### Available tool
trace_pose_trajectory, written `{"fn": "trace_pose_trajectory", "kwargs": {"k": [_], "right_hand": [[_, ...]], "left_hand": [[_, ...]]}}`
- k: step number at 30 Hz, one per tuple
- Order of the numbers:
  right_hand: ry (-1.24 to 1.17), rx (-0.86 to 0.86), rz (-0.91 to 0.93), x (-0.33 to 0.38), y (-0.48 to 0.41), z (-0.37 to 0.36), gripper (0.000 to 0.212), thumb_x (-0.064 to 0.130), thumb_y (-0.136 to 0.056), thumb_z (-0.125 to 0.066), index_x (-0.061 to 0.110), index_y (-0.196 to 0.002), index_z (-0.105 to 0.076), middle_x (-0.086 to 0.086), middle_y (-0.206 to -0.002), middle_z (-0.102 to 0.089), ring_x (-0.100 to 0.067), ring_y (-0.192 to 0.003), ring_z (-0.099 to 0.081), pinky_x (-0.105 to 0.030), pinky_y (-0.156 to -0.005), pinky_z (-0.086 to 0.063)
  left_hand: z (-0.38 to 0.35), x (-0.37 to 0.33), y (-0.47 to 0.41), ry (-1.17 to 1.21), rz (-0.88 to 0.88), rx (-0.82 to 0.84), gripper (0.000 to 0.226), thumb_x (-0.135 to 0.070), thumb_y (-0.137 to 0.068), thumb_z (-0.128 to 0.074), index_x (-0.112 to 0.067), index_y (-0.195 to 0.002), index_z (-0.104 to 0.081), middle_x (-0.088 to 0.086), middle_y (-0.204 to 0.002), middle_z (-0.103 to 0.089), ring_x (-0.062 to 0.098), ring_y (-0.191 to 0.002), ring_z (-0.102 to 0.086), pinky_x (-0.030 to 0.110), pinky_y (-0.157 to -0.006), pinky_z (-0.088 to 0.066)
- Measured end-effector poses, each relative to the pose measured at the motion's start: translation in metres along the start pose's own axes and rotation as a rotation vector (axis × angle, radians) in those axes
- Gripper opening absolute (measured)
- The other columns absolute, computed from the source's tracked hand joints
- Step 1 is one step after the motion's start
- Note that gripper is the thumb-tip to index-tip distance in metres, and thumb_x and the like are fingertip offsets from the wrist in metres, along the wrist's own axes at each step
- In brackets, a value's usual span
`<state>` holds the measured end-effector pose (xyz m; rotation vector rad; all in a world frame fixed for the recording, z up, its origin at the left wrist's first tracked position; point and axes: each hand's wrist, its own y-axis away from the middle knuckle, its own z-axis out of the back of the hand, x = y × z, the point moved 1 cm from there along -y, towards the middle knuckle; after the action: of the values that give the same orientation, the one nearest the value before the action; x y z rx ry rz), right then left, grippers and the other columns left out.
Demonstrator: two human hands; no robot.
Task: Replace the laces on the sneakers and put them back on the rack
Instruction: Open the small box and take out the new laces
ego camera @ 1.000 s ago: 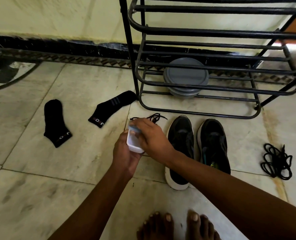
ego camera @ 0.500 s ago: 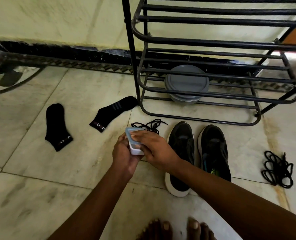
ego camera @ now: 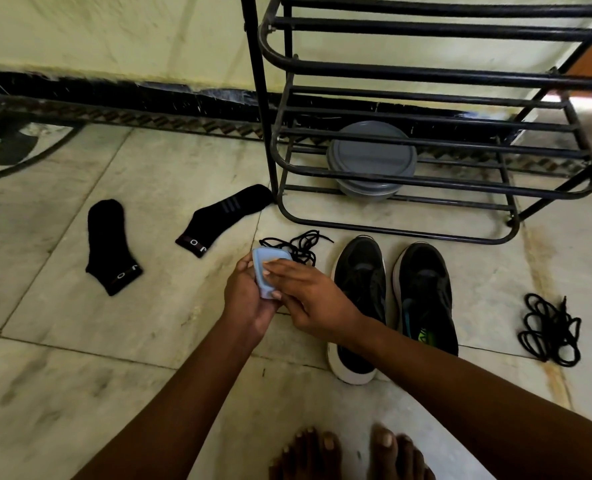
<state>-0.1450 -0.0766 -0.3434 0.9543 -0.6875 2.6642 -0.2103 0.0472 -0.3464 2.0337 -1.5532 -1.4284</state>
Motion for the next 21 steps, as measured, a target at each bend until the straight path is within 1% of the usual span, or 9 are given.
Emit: {"fn": "trace_pose_trajectory", "kwargs": {"k": [3, 5, 6, 9, 12, 14, 17, 19, 21], "right_hand": [[0.018, 0.003, 0.044, -0.002, 0.002, 0.004, 0.038, 0.009, -0.095, -0.062, 0.004, -0.133, -0.066, -0.014, -0.142, -0.061, -0.026, -0.138, -0.052, -0.048, -0.112, -0.044], [0.031, 0.010, 0.081, 0.000, 0.002, 0.006, 0.036, 0.007, -0.094, -0.062, 0.004, -0.129, -0.068, -0.013, -0.141, -0.062, -0.026, -0.138, -0.052, -0.045, -0.114, -0.043], [0.005, 0.002, 0.082, 0.002, 0.001, 0.007, 0.033, 0.006, -0.094, -0.062, 0.003, -0.125, -0.070, -0.013, -0.138, -0.063, -0.026, -0.136, -0.053, -0.043, -0.113, -0.044], [-0.177, -0.177, -0.008, 0.010, -0.004, 0.016, 0.014, 0.001, -0.094, -0.064, 0.000, -0.101, -0.075, -0.010, -0.117, -0.073, -0.020, -0.114, -0.065, -0.035, -0.097, -0.052], [-0.185, -0.409, -0.155, 0.019, -0.013, 0.027, 0.006, 0.006, -0.096, -0.063, 0.003, -0.094, -0.068, -0.007, -0.101, -0.062, -0.017, -0.094, -0.059, -0.028, -0.080, -0.049], [-0.099, -0.451, -0.348, 0.020, -0.020, 0.031, 0.015, 0.025, -0.101, -0.058, 0.011, -0.103, -0.061, -0.003, -0.105, -0.054, -0.017, -0.096, -0.055, -0.029, -0.081, -0.047], [-0.056, -0.234, -0.609, 0.007, -0.025, 0.032, 0.037, 0.049, -0.106, -0.041, 0.016, -0.106, -0.057, -0.003, -0.101, -0.062, -0.017, -0.090, -0.060, -0.026, -0.071, -0.041], [-0.053, -0.138, -0.672, 0.000, -0.023, 0.031, 0.051, 0.055, -0.106, -0.029, 0.017, -0.098, -0.061, -0.003, -0.090, -0.067, -0.017, -0.078, -0.063, -0.023, -0.063, -0.037], [-0.019, -0.135, -0.686, -0.001, -0.020, 0.031, 0.057, 0.058, -0.106, -0.022, 0.019, -0.091, -0.061, -0.003, -0.086, -0.067, -0.013, -0.071, -0.059, -0.016, -0.058, -0.033]], "left_hand": [[-0.006, -0.004, 0.008, 0.025, -0.004, 0.020, 0.045, -0.041, -0.107, -0.037, -0.004, -0.109, -0.064, 0.015, -0.090, -0.065, 0.019, -0.056, -0.064, 0.019, -0.037, -0.041], [-0.009, -0.006, 0.015, -0.022, -0.007, 0.027, 0.057, -0.052, -0.105, -0.039, -0.002, -0.113, -0.066, 0.019, -0.093, -0.070, 0.021, -0.061, -0.067, 0.021, -0.039, -0.045], [-0.010, -0.006, 0.016, -0.094, -0.047, 0.004, 0.056, -0.050, -0.105, -0.041, 0.000, -0.118, -0.064, 0.023, -0.100, -0.070, 0.024, -0.068, -0.069, 0.023, -0.042, -0.049], [-0.008, -0.001, 0.010, -0.342, -0.222, -0.113, 0.040, -0.035, -0.105, -0.051, -0.001, -0.123, -0.063, 0.023, -0.117, -0.070, 0.032, -0.091, -0.073, 0.034, -0.063, -0.061], [-0.013, 0.010, 0.017, -0.494, -0.325, -0.152, 0.040, -0.039, -0.107, -0.047, -0.009, -0.129, -0.063, 0.017, -0.119, -0.071, 0.035, -0.106, -0.071, 0.047, -0.084, -0.062], [-0.021, 0.017, 0.028, -0.644, -0.421, -0.159, 0.039, -0.042, -0.110, -0.039, -0.016, -0.120, -0.066, 0.007, -0.108, -0.074, 0.025, -0.097, -0.073, 0.044, -0.082, -0.062], [-0.035, 0.028, 0.051, -0.873, -0.645, -0.093, 0.042, -0.045, -0.109, -0.030, -0.023, -0.105, -0.066, -0.002, -0.093, -0.073, 0.008, -0.083, -0.071, 0.028, -0.071, -0.058], [-0.038, 0.032, 0.055, -0.952, -0.747, -0.129, 0.042, -0.040, -0.111, -0.029, -0.021, -0.105, -0.066, -0.005, -0.089, -0.071, 0.002, -0.080, -0.068, 0.020, -0.065, -0.055], [-0.039, 0.036, 0.054, -1.003, -0.813, -0.154, 0.042, -0.032, -0.112, -0.030, -0.014, -0.103, -0.067, -0.004, -0.082, -0.068, 0.003, -0.073, -0.065, 0.016, -0.058, -0.049]]}}
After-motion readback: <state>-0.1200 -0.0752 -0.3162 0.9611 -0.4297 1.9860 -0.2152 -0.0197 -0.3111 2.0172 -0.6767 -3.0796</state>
